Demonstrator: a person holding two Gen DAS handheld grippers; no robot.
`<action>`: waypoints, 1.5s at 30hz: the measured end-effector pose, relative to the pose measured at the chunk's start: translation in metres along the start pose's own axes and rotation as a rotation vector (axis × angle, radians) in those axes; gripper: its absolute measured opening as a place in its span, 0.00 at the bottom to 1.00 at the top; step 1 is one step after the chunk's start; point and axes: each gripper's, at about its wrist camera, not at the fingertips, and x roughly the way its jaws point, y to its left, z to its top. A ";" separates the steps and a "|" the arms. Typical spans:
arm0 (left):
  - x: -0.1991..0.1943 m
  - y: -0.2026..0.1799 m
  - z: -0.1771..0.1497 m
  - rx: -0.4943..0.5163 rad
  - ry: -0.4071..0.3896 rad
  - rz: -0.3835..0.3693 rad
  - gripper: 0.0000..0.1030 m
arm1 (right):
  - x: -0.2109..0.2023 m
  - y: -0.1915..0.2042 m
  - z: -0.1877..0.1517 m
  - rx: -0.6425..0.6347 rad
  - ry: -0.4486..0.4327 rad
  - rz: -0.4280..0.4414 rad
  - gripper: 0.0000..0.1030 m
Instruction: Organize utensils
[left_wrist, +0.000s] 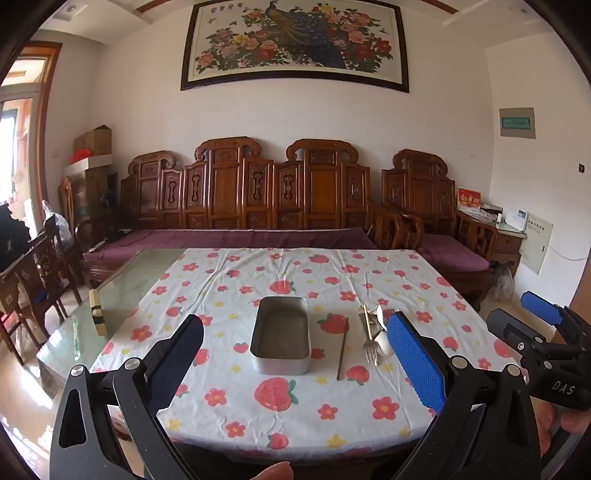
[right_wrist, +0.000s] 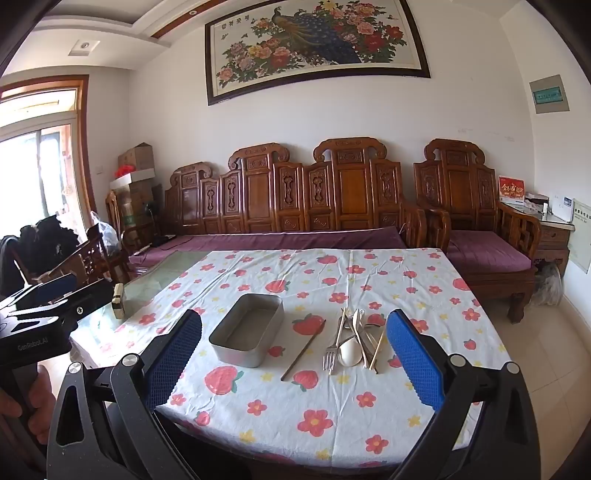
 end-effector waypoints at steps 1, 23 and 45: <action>0.000 0.000 0.000 -0.002 -0.001 -0.001 0.94 | 0.000 0.000 0.000 0.000 0.001 0.000 0.98; 0.000 0.000 0.000 -0.002 0.000 -0.004 0.94 | 0.000 0.000 0.000 0.002 -0.001 0.000 0.98; -0.005 -0.007 0.011 0.001 -0.004 -0.003 0.94 | -0.001 0.001 0.001 0.001 -0.001 0.001 0.98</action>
